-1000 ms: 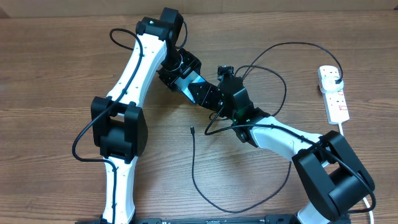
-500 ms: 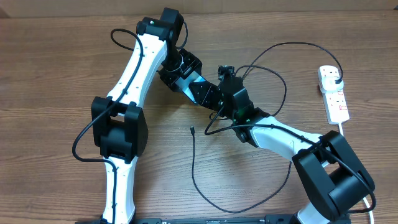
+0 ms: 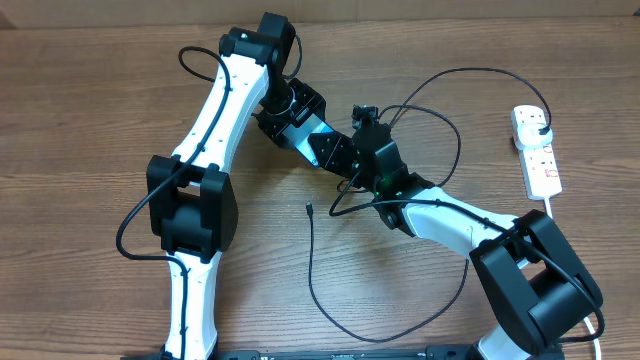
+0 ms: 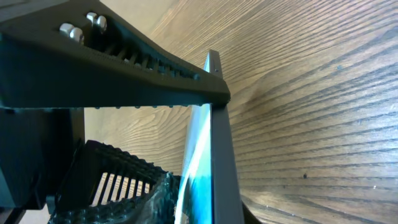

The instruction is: Plug charger to phone and switch on socket

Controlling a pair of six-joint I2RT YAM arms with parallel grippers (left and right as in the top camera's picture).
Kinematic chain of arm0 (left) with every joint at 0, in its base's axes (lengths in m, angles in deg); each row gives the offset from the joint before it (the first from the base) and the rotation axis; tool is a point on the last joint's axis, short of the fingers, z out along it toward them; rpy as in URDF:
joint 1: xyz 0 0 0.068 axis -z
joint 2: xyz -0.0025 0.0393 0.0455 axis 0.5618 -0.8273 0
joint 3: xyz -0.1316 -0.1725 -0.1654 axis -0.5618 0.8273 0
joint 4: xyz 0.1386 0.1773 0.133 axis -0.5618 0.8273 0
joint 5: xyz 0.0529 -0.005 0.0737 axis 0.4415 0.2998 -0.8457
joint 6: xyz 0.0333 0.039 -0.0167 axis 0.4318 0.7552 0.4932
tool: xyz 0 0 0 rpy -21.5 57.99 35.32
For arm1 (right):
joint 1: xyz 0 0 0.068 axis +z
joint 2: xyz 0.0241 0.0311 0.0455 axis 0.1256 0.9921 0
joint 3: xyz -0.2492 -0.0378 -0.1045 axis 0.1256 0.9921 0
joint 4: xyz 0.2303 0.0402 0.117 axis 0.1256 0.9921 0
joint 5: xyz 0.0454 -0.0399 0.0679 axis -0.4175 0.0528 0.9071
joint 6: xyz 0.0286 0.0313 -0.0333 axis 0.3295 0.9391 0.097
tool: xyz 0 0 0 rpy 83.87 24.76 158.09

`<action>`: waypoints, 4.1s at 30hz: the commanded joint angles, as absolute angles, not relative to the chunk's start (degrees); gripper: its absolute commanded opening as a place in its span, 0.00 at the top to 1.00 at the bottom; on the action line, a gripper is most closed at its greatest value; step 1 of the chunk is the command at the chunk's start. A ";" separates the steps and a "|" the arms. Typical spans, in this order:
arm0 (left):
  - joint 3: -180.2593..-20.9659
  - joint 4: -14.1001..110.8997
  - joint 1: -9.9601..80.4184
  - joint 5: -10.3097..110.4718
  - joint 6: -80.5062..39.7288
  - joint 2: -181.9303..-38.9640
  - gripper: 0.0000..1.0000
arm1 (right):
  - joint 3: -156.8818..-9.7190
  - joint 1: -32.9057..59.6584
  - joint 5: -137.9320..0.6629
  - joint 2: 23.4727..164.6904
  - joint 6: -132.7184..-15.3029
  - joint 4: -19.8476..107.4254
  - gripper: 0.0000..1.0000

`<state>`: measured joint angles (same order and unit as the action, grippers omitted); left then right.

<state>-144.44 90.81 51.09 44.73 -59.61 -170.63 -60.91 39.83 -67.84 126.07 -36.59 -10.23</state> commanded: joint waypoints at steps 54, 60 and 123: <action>-81.88 56.52 47.44 44.27 -30.74 -124.12 0.00 | -62.42 30.98 -50.68 115.86 -40.33 7.67 0.96; -79.24 43.41 47.33 48.00 -42.96 -123.90 0.01 | -62.42 33.74 -54.72 115.86 -29.20 1.70 0.96; -79.24 -27.89 46.19 67.00 -87.04 -146.06 0.02 | -62.33 33.95 -61.37 125.98 -1.14 -21.97 0.96</action>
